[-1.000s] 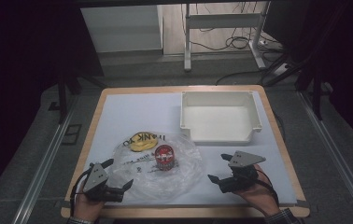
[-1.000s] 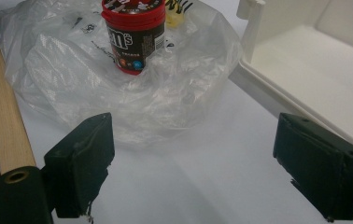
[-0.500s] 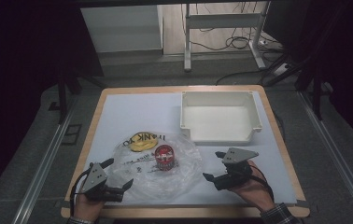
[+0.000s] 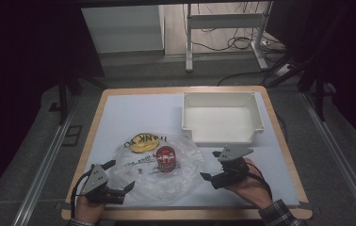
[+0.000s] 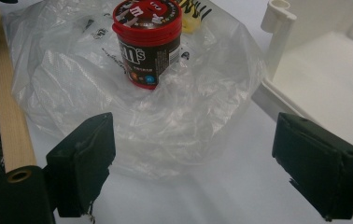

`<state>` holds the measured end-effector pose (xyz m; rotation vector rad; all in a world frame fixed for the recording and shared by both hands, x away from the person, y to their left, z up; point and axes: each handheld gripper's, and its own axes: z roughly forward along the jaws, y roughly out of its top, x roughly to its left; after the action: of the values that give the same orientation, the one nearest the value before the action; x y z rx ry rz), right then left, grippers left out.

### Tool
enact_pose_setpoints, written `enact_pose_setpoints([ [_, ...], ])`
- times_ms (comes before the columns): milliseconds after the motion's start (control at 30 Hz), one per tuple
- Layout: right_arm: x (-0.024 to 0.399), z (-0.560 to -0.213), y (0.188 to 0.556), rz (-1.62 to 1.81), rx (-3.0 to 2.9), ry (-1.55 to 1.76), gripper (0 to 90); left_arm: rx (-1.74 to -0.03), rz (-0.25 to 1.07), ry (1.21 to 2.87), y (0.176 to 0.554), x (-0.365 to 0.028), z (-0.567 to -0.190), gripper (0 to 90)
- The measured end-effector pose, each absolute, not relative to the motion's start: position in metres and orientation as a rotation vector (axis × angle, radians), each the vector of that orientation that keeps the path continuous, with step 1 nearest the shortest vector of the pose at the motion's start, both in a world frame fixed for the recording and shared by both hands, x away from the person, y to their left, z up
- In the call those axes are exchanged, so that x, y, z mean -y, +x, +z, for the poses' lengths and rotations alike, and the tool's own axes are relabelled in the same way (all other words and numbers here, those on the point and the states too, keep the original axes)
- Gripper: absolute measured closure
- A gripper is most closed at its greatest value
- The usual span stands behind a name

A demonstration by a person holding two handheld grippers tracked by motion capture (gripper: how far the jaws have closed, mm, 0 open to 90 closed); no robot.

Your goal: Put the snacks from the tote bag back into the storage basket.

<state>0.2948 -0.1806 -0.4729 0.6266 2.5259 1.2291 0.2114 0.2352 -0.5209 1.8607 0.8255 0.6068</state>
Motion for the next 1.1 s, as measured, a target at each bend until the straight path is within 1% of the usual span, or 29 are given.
enact_pose_setpoints([
  [233, 0.17, -0.469, 0.298, 1.203, -2.536, 0.595, 13.7, -0.816, 0.609, 1.837, 0.211, -0.237, -0.52, 0.0],
  [567, 0.156, -0.469, 0.304, 1.168, -2.565, 0.571, 13.7, -0.816, 0.559, 1.827, 0.211, -0.237, -0.519, 0.0],
  [1100, 0.139, -0.47, 0.31, 1.13, -2.591, 0.532, 14.5, -0.809, 0.568, 1.797, 0.21, -0.239, -0.518, 0.0],
])
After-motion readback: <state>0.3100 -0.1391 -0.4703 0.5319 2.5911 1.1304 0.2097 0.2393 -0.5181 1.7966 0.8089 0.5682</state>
